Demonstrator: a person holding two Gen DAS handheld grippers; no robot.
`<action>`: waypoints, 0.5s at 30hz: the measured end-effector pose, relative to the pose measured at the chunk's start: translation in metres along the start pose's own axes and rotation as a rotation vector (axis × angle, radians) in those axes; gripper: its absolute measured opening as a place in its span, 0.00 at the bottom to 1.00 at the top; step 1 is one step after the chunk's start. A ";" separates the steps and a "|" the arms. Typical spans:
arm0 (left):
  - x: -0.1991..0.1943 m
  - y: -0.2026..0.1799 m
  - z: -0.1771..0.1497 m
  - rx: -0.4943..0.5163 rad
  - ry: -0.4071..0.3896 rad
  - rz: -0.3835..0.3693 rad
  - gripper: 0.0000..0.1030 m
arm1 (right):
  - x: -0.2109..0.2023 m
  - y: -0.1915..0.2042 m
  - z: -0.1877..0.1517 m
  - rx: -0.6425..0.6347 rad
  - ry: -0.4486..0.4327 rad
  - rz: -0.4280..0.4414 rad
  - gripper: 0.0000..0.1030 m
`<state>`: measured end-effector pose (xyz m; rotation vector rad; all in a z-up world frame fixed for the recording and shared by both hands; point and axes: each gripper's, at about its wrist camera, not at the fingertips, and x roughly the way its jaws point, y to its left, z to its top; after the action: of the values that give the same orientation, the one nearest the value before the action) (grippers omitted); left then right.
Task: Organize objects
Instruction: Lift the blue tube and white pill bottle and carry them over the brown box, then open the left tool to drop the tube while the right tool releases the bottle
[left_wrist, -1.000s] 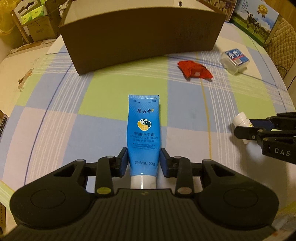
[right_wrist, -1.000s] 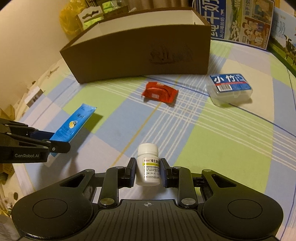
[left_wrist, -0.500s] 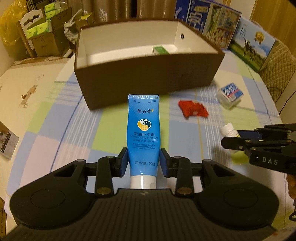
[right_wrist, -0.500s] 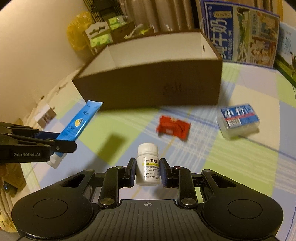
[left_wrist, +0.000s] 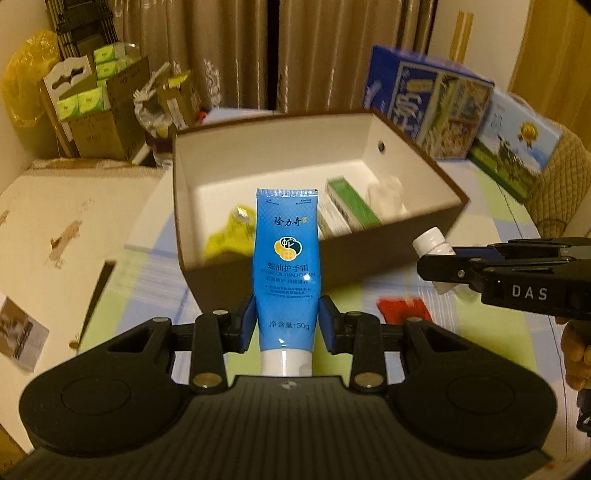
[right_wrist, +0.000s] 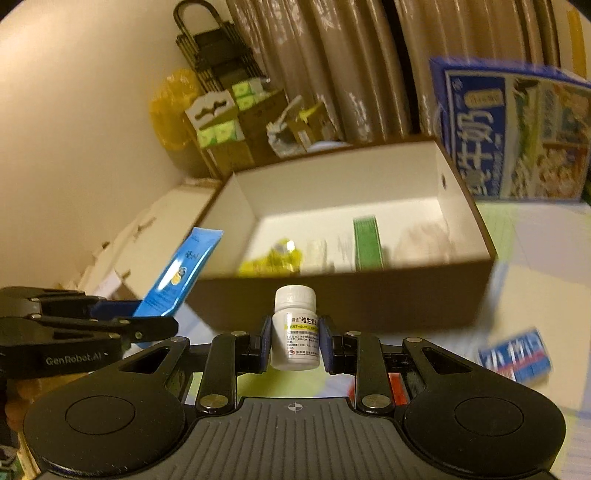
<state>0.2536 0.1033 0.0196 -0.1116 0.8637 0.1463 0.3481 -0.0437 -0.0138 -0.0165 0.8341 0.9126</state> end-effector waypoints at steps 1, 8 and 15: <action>0.002 0.002 0.007 0.000 -0.007 0.002 0.30 | 0.005 0.000 0.007 0.001 -0.006 0.003 0.23; 0.033 0.016 0.054 -0.008 -0.018 0.001 0.30 | 0.039 -0.017 0.053 0.023 -0.020 -0.015 0.23; 0.086 0.024 0.088 -0.030 0.040 -0.009 0.30 | 0.064 -0.053 0.081 0.067 -0.017 -0.092 0.23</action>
<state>0.3699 0.1481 0.0095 -0.1470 0.9008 0.1489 0.4573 -0.0046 -0.0159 0.0113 0.8409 0.7969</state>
